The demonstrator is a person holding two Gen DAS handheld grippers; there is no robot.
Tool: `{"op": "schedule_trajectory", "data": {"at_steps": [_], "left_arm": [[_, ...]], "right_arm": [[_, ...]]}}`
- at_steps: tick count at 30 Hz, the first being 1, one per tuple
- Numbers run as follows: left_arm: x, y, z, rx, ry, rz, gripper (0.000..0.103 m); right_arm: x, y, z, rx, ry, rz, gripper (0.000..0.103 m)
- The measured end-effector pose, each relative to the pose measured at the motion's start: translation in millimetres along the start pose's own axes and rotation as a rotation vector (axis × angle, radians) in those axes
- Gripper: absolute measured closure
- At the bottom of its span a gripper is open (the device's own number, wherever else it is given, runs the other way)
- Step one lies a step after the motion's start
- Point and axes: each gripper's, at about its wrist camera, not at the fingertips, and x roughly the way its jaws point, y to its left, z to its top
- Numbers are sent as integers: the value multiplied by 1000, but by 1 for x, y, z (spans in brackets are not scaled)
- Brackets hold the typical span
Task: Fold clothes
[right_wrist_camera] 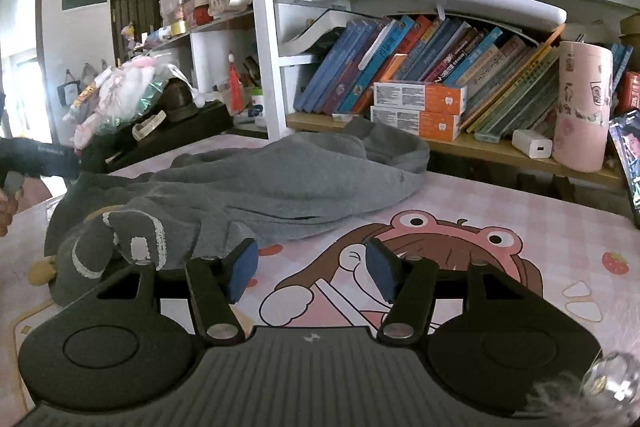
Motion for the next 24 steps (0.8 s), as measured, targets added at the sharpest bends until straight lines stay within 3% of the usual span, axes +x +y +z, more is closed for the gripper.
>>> {"op": "schedule_trajectory", "data": {"at_steps": [4, 9, 10, 11, 14, 18, 24], "left_arm": [[-4, -10, 10, 77, -48, 4, 39], [0, -27, 8, 130, -28, -115, 42], [3, -30, 6, 126, -5, -160, 53], [7, -33, 4, 123, 21, -205, 74], [20, -45, 0, 150, 76, -287, 86], [36, -56, 0, 190, 86, -305, 89], [73, -45, -4, 163, 160, -274, 89]], "right_arm": [[2, 0, 0, -6, 9, -6, 45], [3, -2, -1, 3, 4, -25, 45], [3, -4, -1, 9, 2, -27, 45], [3, -5, -1, 16, 1, -29, 45], [3, -8, -2, 35, 4, -33, 45], [6, -9, -4, 37, 20, -28, 45], [11, -5, -6, 23, 40, -13, 46]]}}
